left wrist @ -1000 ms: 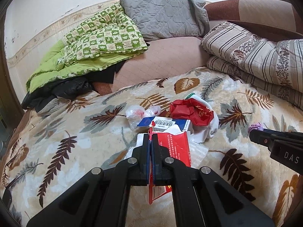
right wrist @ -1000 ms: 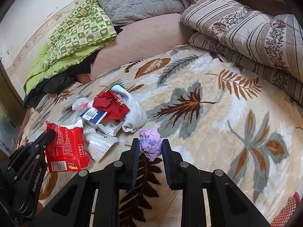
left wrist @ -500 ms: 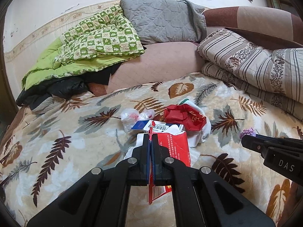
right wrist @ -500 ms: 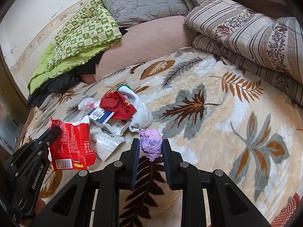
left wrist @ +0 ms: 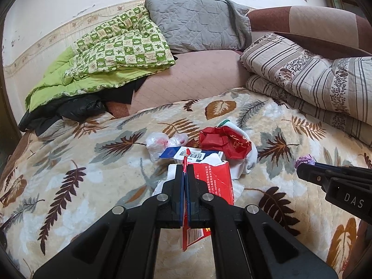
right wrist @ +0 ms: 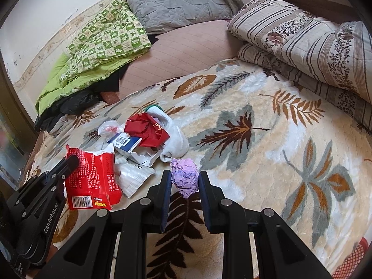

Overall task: Collect trash
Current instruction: 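Carry the red wrapper and pink ball to the red wastebasket and open both tools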

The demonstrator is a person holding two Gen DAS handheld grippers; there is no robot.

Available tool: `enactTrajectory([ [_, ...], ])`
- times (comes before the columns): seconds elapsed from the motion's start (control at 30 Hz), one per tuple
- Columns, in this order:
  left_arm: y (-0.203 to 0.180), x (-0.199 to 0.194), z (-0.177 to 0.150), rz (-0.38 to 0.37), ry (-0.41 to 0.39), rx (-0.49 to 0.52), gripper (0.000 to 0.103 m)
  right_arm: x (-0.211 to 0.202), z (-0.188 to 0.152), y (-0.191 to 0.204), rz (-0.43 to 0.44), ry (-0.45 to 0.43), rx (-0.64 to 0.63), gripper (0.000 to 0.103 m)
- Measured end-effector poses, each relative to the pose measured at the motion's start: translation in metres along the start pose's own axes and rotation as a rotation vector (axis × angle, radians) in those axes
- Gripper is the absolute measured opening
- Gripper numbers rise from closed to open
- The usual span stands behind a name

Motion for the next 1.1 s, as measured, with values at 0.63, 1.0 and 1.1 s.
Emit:
enactTrajectory([
  [0.63,-0.026,-0.022,0.001,-0.313,-0.032,-0.020,0.001,-0.049,0.012,-0.027,0.005,-0.093,0.097,0.025],
  [1.0,-0.075,-0.046,-0.007,-0.450,-0.020,0.065,0.001,-0.115,-0.030,-0.093,-0.071,-0.141,0.175,0.025],
  [1.1,-0.108,-0.058,-0.011,-0.547,-0.002,0.104,0.001,-0.138,-0.057,-0.124,-0.113,-0.126,0.203,0.025],
])
Point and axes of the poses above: each gripper's, at about its wrist camera, not at the fingertips, and x roughly the way its jaws point, y to its left, z to its top, the point moved 6 cm from there along x, roughly the way its jaws point, and after that the axes turned 2 degrees about -z, right-handed, at the moved point
